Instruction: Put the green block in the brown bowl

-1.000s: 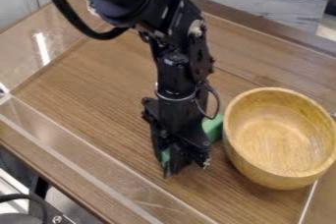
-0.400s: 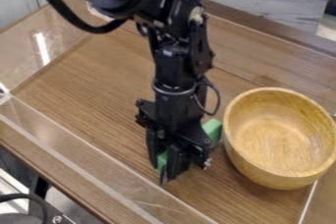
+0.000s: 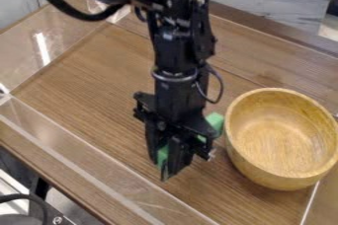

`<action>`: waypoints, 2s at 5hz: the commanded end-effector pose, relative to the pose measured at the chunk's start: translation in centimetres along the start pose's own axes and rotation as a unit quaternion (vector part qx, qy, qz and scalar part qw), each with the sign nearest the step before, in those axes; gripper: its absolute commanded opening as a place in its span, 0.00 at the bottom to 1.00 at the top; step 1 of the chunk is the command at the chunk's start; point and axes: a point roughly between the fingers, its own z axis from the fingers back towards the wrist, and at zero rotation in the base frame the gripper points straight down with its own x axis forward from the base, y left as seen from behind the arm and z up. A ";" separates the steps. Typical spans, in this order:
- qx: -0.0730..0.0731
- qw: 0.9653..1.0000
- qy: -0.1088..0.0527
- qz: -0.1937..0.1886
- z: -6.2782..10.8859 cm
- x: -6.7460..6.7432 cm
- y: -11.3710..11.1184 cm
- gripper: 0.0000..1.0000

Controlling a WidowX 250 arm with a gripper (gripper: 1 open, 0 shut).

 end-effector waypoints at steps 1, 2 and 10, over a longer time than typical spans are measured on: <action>-0.003 1.000 -0.029 0.003 2.6 0.7 -0.8 0.00; -0.007 0.999 -0.033 0.007 3.7 0.7 -1.4 0.00; -0.015 0.997 -0.069 -0.010 5.1 3.1 -8.1 0.00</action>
